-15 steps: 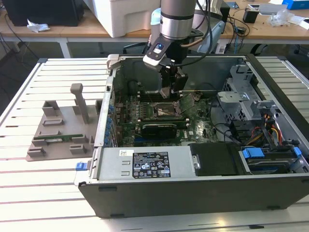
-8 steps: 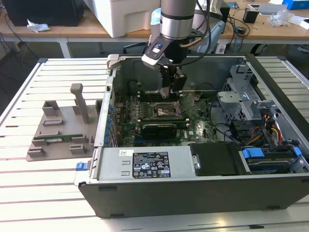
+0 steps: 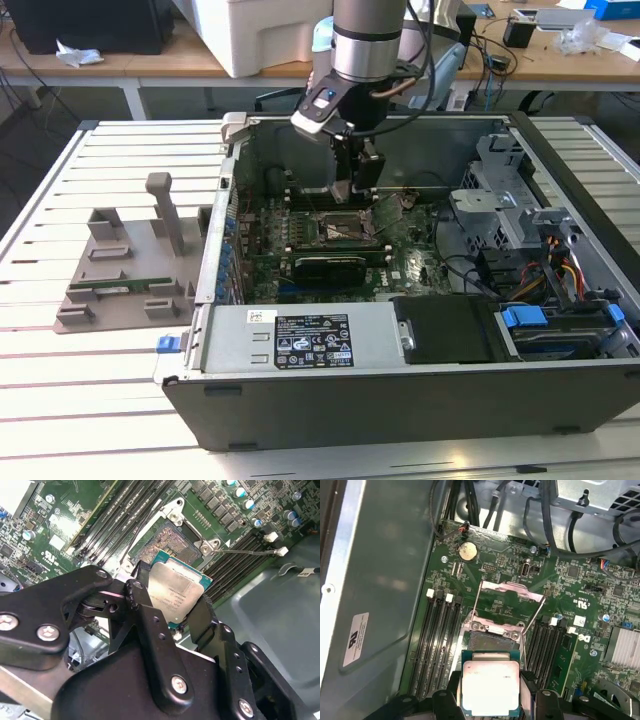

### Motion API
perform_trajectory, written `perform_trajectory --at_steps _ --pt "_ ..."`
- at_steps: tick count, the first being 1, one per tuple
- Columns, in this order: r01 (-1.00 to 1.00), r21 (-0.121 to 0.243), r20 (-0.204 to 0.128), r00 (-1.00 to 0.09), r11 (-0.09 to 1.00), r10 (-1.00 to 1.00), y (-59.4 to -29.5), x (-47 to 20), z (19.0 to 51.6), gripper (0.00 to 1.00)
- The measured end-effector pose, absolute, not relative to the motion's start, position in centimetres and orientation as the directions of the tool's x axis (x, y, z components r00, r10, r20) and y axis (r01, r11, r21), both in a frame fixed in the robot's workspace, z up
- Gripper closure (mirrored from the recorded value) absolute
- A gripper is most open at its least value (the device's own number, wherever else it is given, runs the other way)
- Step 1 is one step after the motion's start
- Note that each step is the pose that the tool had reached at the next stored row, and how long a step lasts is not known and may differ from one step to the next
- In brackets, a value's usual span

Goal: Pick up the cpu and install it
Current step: 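Place the cpu into insertion slot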

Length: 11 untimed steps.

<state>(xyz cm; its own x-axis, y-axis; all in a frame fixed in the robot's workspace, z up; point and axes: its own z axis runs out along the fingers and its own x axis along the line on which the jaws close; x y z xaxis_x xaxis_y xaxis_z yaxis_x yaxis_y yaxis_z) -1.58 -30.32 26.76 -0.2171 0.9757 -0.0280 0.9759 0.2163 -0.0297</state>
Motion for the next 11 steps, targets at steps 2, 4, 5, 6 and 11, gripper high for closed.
perform_trajectory --at_steps 2,4,5,6,11 --pt "0.981 -0.03 -0.028 -0.193 0.192 0.981 -30.32 -1.58 26.75 0.45" --pt "0.99 -0.03 -0.029 -0.137 0.136 0.99 -30.32 -1.58 26.73 0.45" --pt "0.994 -0.03 -0.029 -0.109 0.108 0.994 -30.32 -1.58 26.72 0.45" --pt "0.996 -0.03 -0.03 -0.083 0.082 0.996 -30.32 -1.58 26.72 0.45" --pt "0.998 -0.03 -0.03 -0.063 0.062 0.998 -30.32 -1.58 26.71 0.45"
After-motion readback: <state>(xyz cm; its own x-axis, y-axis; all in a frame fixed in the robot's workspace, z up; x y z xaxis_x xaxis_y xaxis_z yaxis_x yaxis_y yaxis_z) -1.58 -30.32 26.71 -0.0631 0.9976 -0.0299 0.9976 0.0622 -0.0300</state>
